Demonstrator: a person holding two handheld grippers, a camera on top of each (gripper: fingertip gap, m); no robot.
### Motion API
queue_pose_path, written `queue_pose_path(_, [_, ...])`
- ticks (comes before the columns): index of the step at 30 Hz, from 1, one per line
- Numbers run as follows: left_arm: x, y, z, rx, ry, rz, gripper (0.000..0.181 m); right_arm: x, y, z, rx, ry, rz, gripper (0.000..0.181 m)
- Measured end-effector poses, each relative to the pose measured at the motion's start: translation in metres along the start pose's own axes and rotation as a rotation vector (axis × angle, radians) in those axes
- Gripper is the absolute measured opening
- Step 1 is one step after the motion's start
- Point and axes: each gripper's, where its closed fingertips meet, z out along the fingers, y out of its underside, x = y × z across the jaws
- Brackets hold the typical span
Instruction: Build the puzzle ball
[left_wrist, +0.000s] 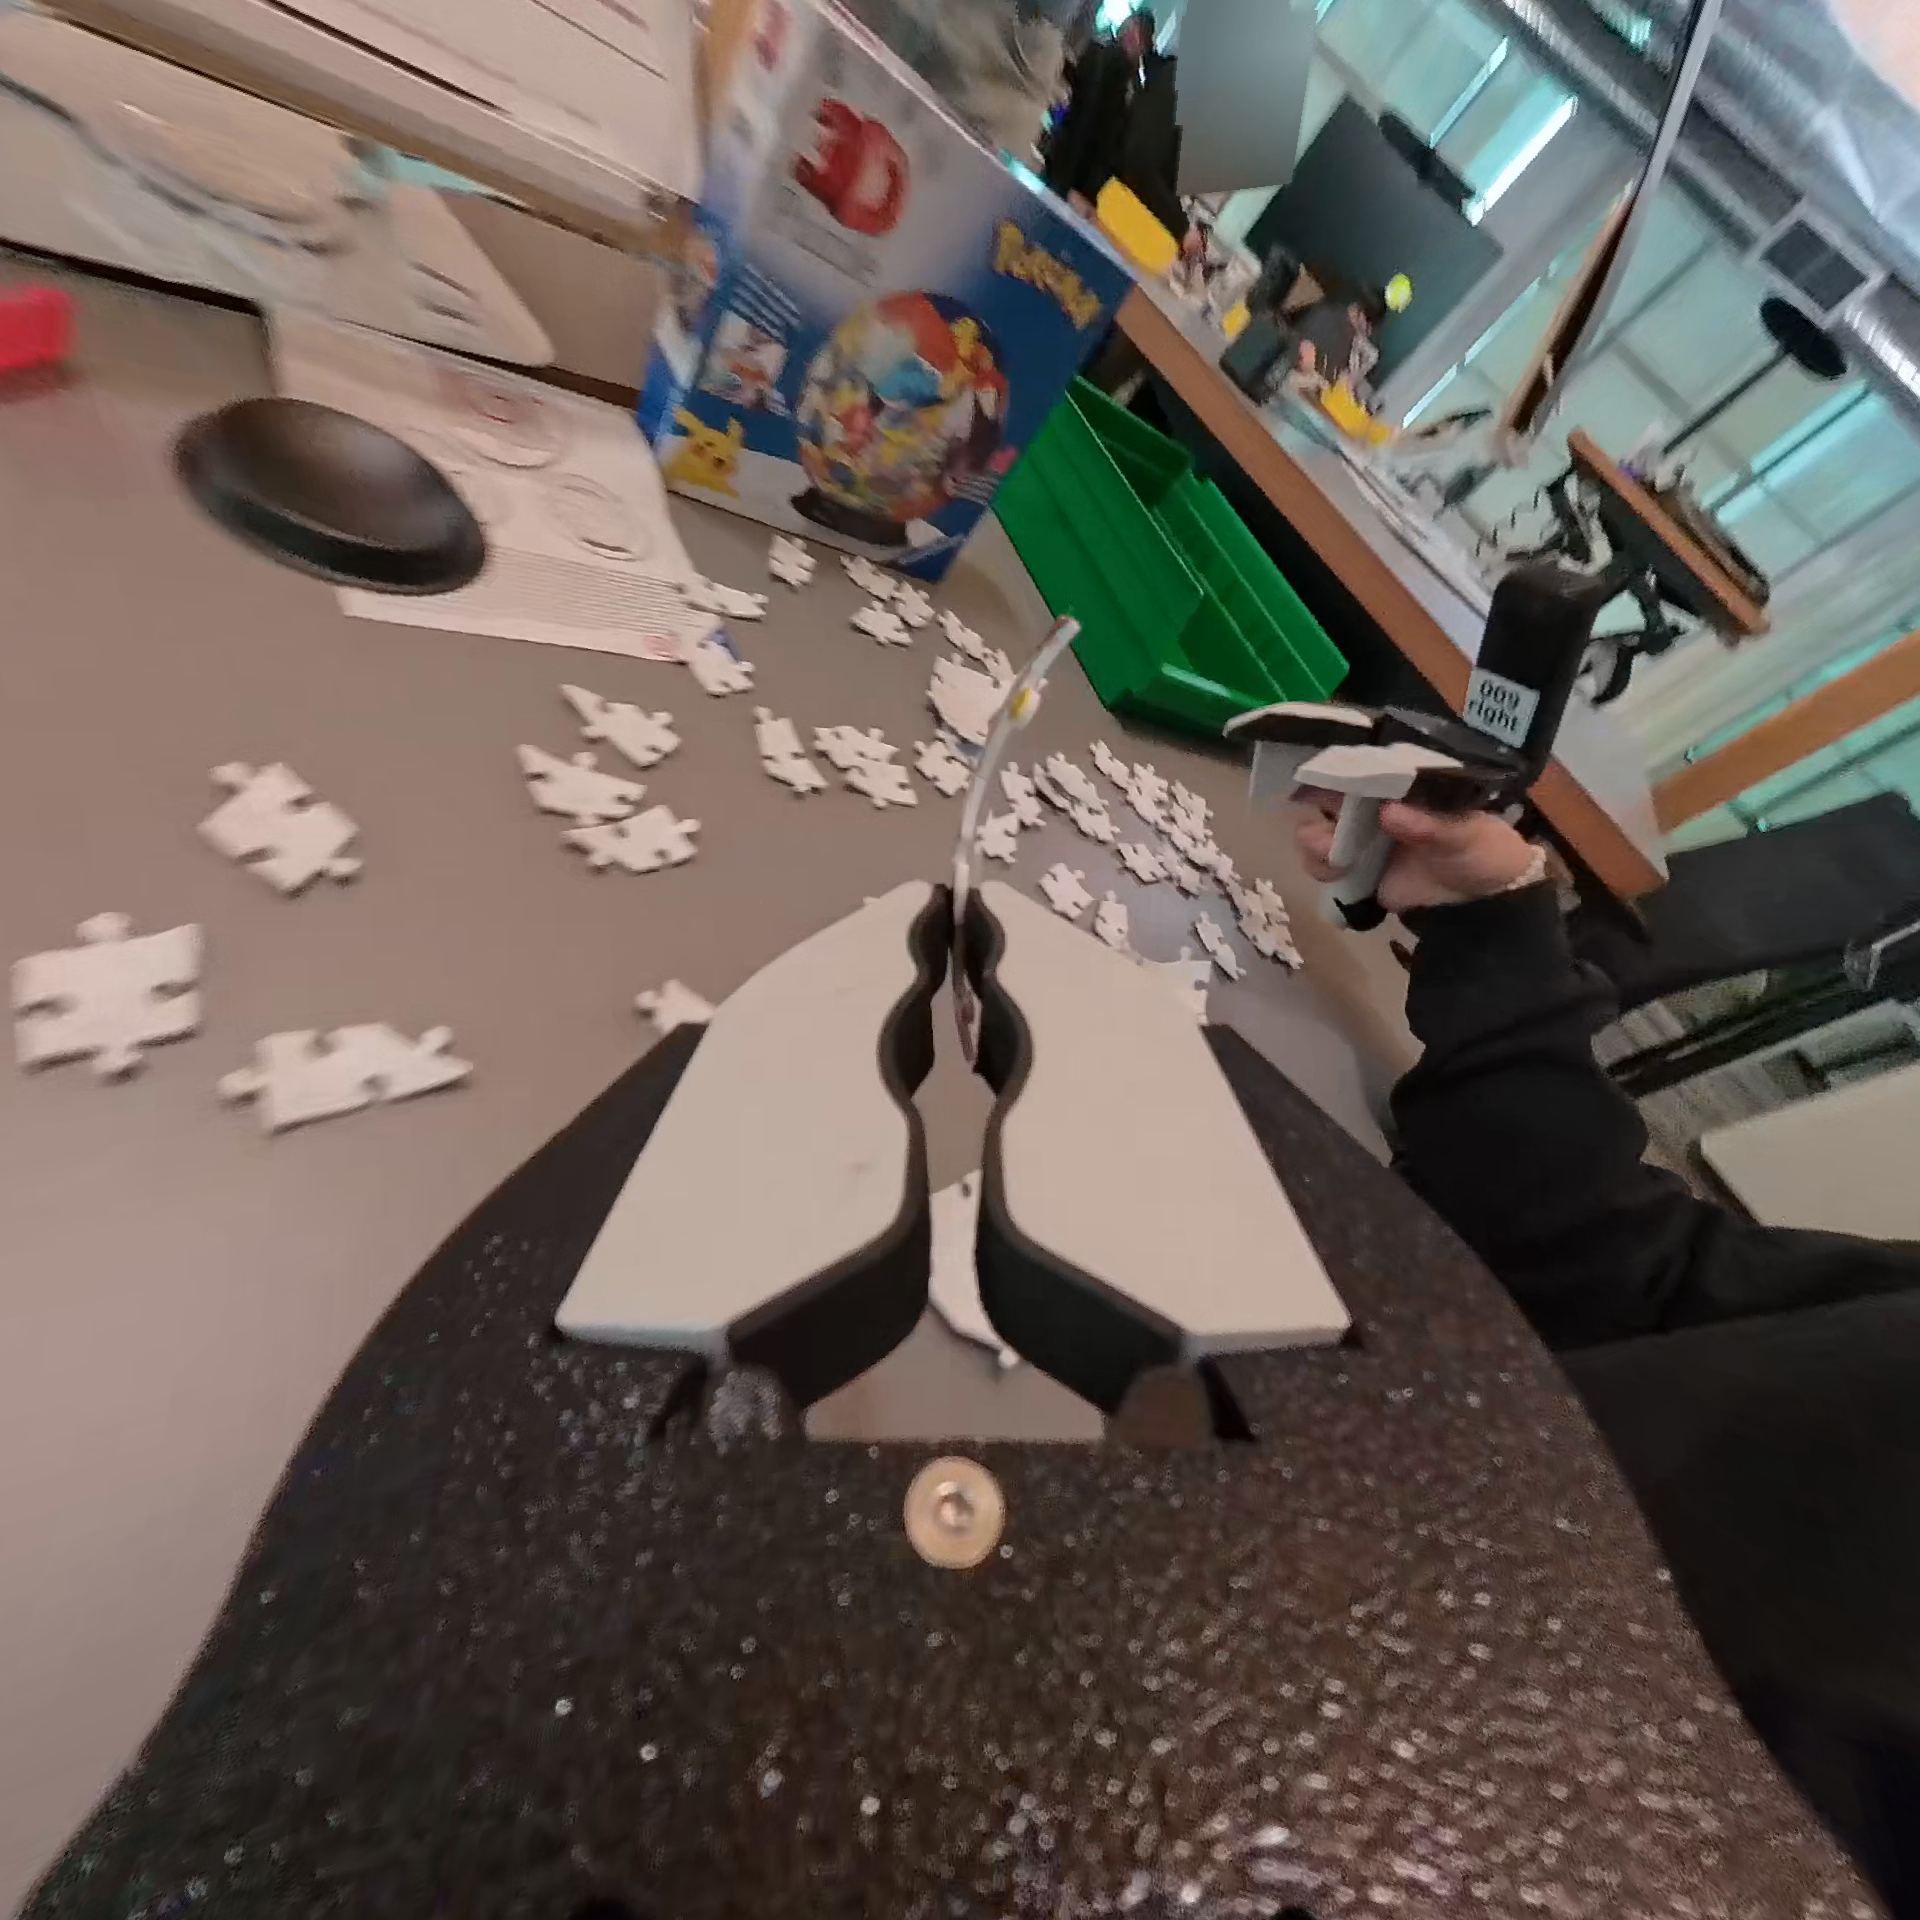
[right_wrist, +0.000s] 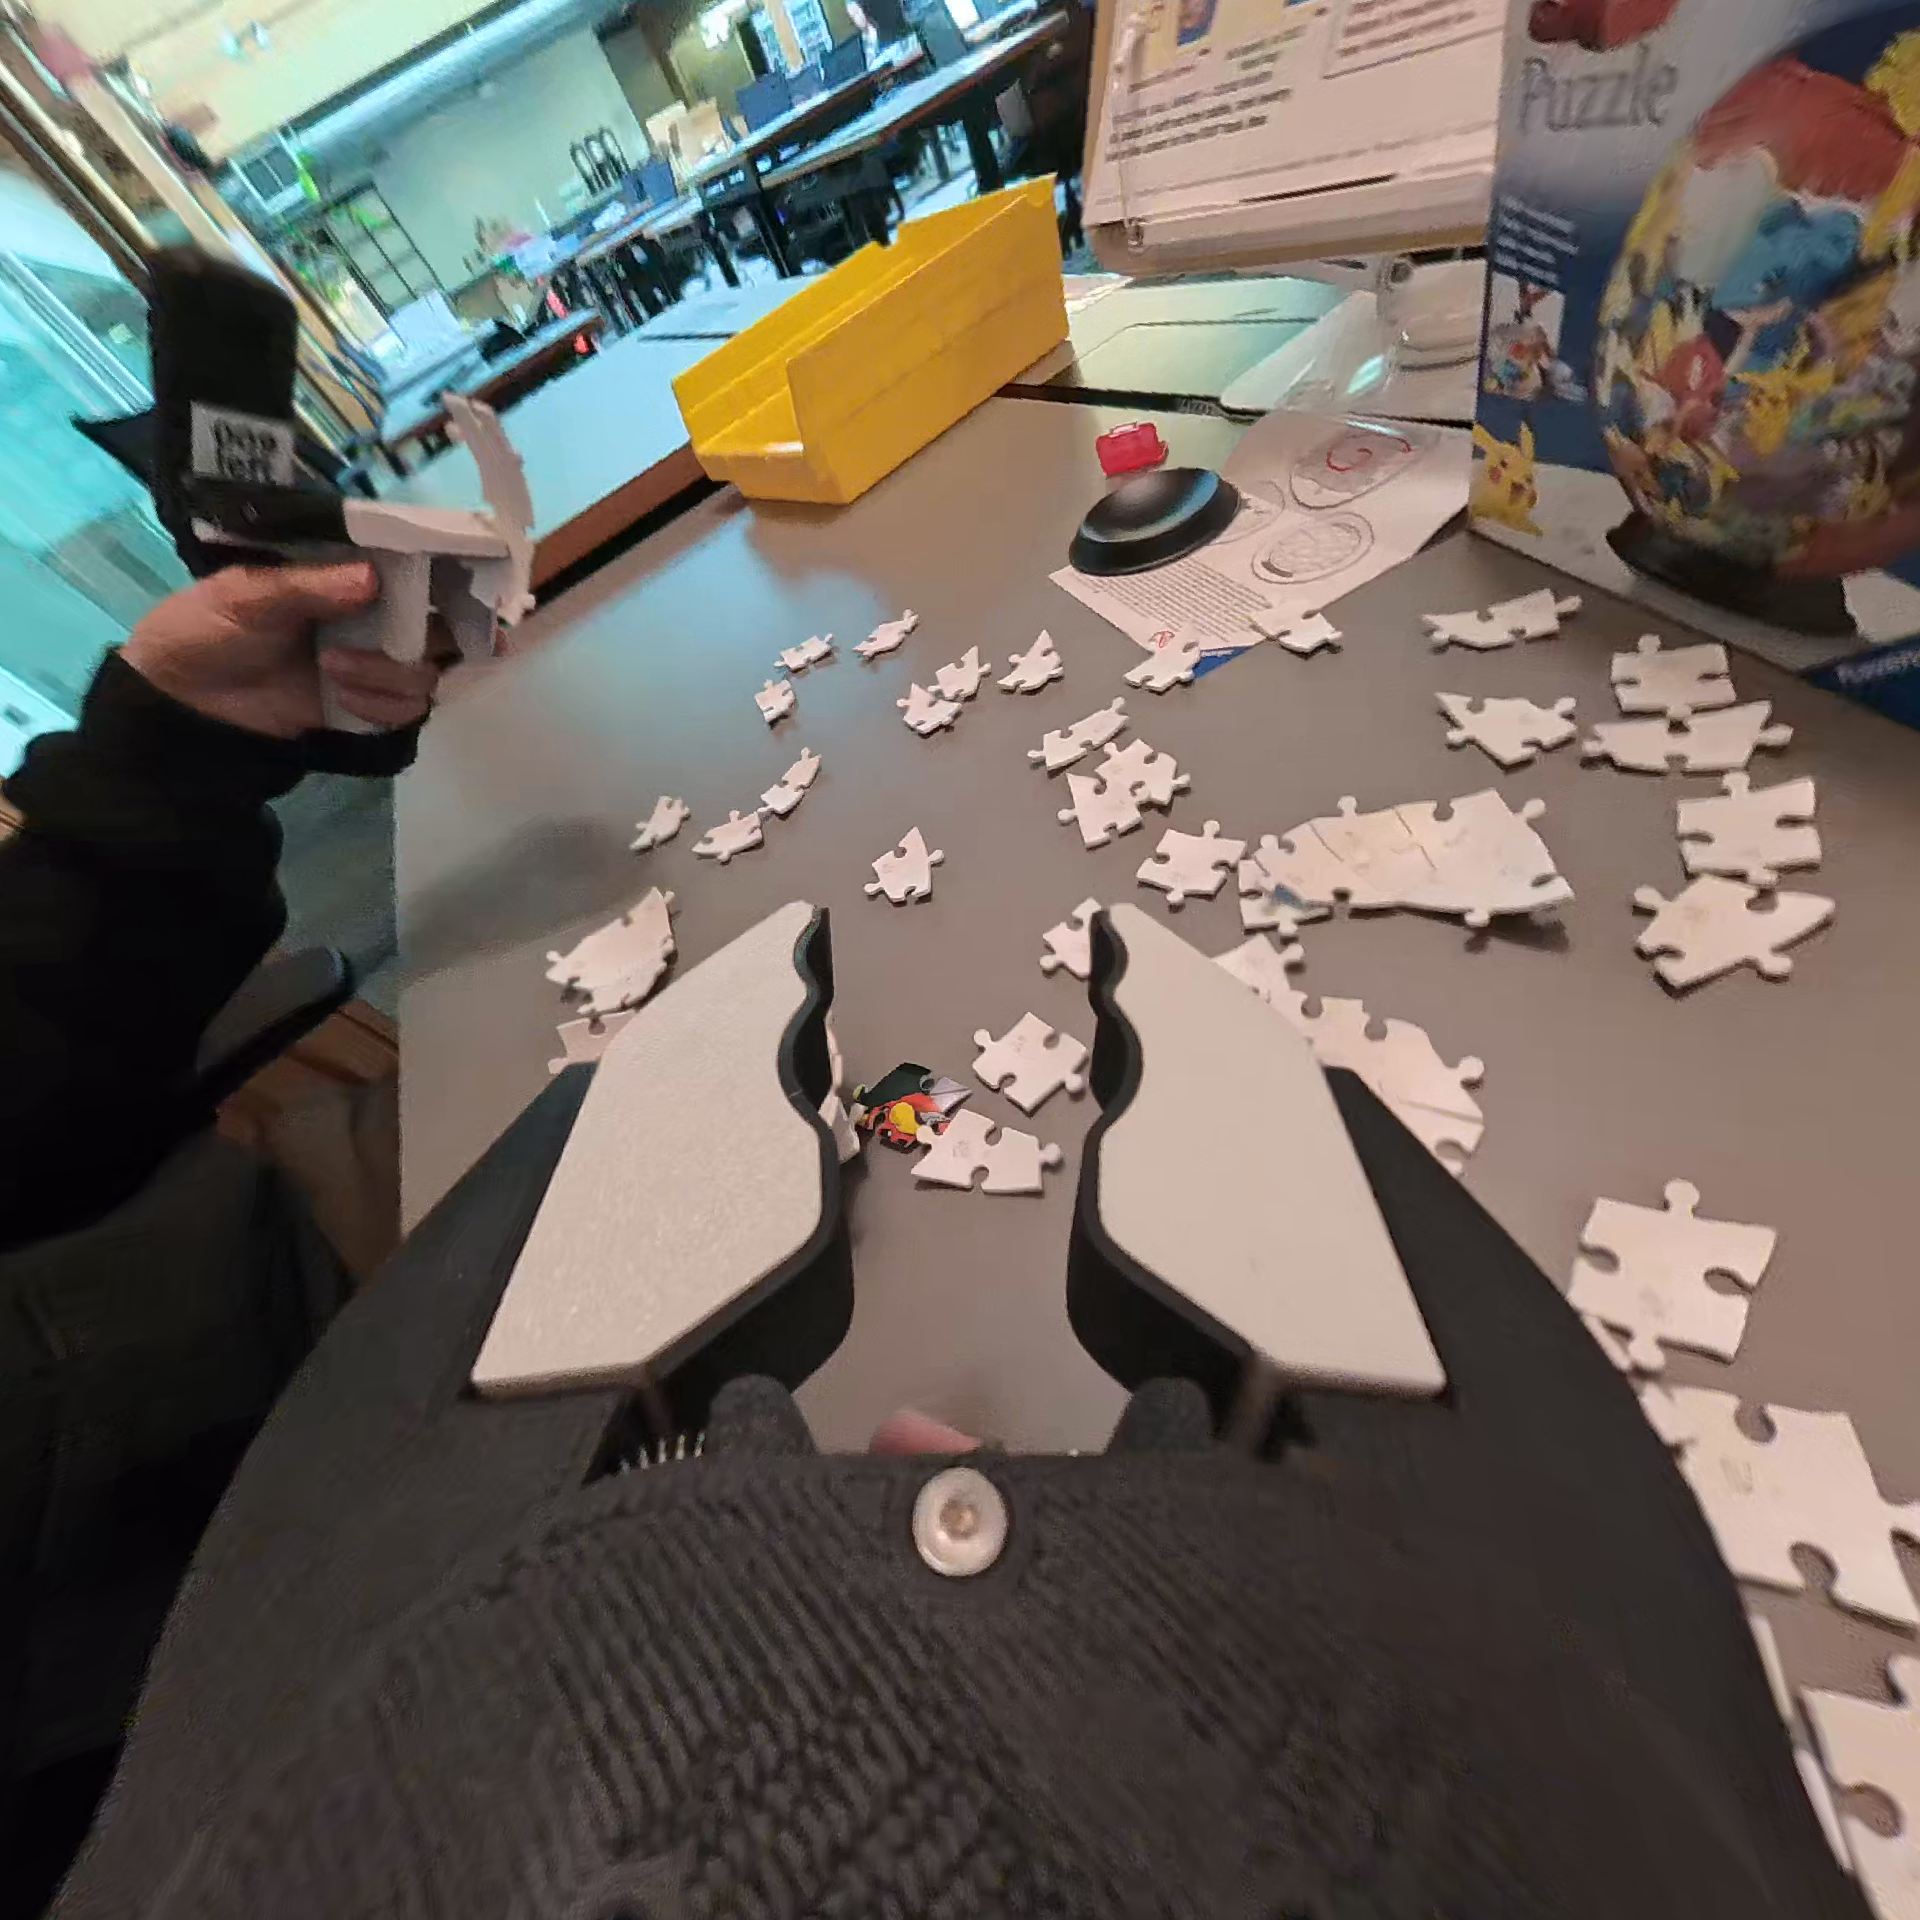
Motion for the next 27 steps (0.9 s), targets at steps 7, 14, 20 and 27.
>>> queue_pose_path(7, [-0.065, 0.025, -0.077, 0.069, -0.101, -0.137, 0.002, 0.033, 0.008, -0.045, 0.057, 0.060, 0.090, 0.048])
queue_pose_path(14, [-0.046, 0.060, -0.060, 0.008, 0.011, -0.147, 0.002, 0.038, 0.019, -0.043, 0.028, 0.054, 0.118, 0.048])
queue_pose_path(20, [-0.011, 0.059, -0.012, -0.057, 0.109, -0.096, 0.002, 0.023, 0.024, -0.021, -0.054, 0.014, 0.060, 0.049])
queue_pose_path(27, [0.044, 0.069, 0.045, -0.192, 0.213, -0.037, 0.002, 0.021, 0.042, -0.022, -0.200, 0.049, -0.024, 0.049])
